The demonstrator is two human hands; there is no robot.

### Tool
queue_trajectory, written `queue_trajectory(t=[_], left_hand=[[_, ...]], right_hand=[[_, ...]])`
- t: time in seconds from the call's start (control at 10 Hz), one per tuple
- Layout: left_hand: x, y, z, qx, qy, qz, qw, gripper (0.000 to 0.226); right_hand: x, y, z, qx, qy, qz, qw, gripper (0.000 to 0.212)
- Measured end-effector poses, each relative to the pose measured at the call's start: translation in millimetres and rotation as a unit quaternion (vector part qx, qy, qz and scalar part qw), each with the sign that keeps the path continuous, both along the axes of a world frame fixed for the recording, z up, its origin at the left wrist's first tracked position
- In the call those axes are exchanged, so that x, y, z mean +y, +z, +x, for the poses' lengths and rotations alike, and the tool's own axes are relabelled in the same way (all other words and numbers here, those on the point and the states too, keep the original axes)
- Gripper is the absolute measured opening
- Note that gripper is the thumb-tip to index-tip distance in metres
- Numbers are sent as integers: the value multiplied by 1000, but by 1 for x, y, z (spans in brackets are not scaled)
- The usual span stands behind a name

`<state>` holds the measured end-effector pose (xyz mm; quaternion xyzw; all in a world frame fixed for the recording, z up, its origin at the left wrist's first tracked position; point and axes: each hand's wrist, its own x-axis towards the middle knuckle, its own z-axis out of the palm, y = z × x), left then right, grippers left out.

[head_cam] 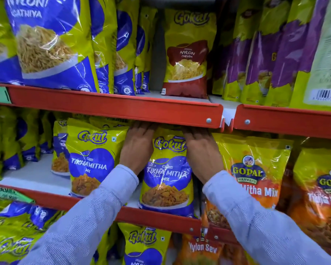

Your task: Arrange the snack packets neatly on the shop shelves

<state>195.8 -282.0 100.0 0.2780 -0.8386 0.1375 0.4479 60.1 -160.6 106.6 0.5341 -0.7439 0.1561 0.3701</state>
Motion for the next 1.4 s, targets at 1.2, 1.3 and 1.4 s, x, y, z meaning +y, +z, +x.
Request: queue_trajectory(t=[1.2, 1.3, 1.4], left_hand=[[143, -106, -75, -127, -106, -65, 984, 66], [151, -107, -99, -160, -104, -49, 980, 68], [155, -102, -108, -152, -82, -30, 985, 68]], right_hand=[[196, -126, -134, -127, -182, -117, 968, 65], [196, -131, -153, -129, -185, -83, 971, 66], [198, -123, -154, -125, -173, -84, 973, 67]])
